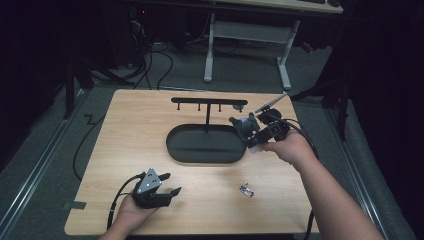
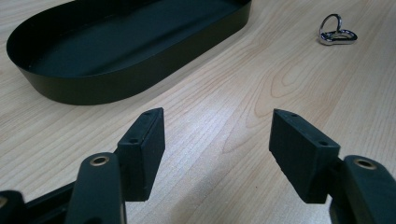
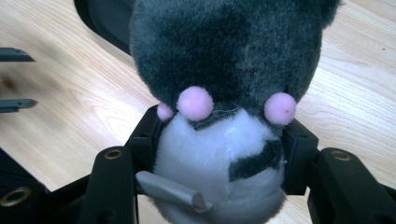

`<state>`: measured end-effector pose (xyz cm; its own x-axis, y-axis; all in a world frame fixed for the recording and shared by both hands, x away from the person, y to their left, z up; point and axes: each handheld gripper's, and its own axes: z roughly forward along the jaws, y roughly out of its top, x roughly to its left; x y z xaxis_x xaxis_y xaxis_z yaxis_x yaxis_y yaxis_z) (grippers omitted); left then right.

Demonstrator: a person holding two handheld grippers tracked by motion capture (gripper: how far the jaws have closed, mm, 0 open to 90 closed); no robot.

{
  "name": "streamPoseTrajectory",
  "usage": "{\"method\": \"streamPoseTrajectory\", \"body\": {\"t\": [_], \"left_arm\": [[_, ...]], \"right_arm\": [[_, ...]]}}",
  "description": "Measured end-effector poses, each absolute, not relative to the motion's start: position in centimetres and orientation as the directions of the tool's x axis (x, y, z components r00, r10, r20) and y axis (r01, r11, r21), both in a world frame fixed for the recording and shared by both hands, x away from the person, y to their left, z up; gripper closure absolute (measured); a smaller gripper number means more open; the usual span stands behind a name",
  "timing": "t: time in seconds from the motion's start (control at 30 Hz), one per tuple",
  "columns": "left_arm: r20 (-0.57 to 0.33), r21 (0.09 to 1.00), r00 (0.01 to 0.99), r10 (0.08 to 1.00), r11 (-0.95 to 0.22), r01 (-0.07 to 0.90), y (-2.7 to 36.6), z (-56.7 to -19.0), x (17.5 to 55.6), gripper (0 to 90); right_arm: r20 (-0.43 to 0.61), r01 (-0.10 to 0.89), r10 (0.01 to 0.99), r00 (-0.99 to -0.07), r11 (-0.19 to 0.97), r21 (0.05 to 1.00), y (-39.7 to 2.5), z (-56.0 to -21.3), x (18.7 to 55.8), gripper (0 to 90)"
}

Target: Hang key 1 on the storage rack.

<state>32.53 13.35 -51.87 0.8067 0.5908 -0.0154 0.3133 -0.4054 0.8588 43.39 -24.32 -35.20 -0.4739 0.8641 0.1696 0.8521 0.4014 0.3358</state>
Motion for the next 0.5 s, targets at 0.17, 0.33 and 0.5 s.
{"method": "streamPoseTrajectory", "body": {"t": [0.17,0.33,0.5], "left_arm": [[-0.011,0.857,0.811,0.585,-0.412,0.309,13.2,-51.9,32.5,36.6],[-0.011,0.86,0.811,0.584,-0.409,0.306,13.2,-51.8,32.4,36.7],[-0.009,0.859,0.81,0.586,-0.411,0.307,13.4,-51.8,32.5,36.7]], "right_arm": [[0.144,0.843,0.862,-0.485,0.418,0.34,-23.9,-34.8,43.4,45.9],[0.138,0.841,0.864,-0.484,0.416,0.347,-23.4,-34.2,44.2,45.9],[0.131,0.832,0.866,-0.483,0.407,0.376,-23.1,-32.6,44.8,46.0]]}}
